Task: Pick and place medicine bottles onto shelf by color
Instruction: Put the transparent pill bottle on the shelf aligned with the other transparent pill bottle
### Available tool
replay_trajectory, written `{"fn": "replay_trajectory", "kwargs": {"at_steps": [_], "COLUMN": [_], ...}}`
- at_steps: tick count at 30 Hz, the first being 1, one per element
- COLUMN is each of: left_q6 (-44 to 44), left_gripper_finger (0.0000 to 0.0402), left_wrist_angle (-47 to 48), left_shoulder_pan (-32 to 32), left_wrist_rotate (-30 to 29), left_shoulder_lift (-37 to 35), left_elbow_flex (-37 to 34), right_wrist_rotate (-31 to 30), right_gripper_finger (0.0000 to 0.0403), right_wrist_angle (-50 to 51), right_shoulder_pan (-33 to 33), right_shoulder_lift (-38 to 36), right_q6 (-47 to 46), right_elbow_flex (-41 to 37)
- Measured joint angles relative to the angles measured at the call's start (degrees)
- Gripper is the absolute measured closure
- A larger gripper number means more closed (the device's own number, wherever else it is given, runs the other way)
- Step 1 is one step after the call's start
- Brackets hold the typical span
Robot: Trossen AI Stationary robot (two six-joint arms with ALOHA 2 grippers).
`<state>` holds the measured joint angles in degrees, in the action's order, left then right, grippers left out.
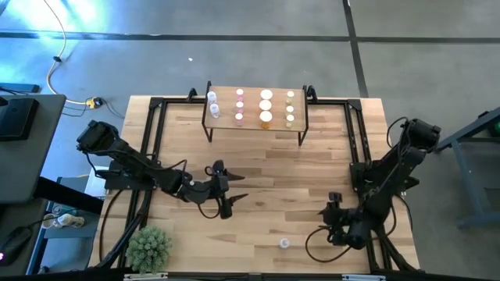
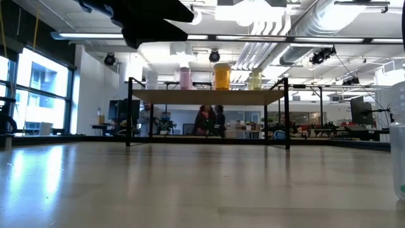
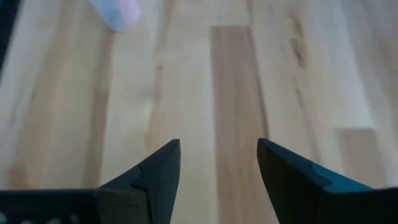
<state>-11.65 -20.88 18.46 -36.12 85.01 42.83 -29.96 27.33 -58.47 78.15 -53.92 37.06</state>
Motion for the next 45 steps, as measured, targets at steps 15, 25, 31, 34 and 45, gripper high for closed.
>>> {"fn": "replay_trajectory", "kwargs": {"at_steps": [15,25,31,34,45], "left_q6": [-7.18,-7.75,-7.73,-7.73,-7.73], "left_gripper_finger": [0.0139,0.0139,0.0139,0.0139,0.0139], "left_wrist_angle": [0.02,0.00,-0.02,-0.02,-0.04], "left_shoulder_pan": [0.02,0.02,0.00,0.00,0.00], "left_wrist_rotate": [2.45,2.43,2.43,2.39,2.28], "left_shoulder_lift": [0.00,0.00,-0.02,-0.02,-0.02], "left_elbow_flex": [0.00,0.00,0.00,0.00,0.00], "right_wrist_rotate": [-2.88,-4.47,-4.41,-4.04,-2.09], "right_gripper_finger": [0.0198,0.0165,0.0143,0.0142,0.0141], "right_wrist_angle": [-32.24,-32.90,-39.96,-45.46,-65.21], "right_shoulder_pan": [0.06,0.52,2.26,2.86,6.28], "right_shoulder_lift": [0.00,0.10,4.84,9.16,21.65], "right_q6": [13.56,13.91,17.86,22.23,30.24], "right_elbow_flex": [-8.13,-8.13,-8.13,-8.13,-8.13]}}
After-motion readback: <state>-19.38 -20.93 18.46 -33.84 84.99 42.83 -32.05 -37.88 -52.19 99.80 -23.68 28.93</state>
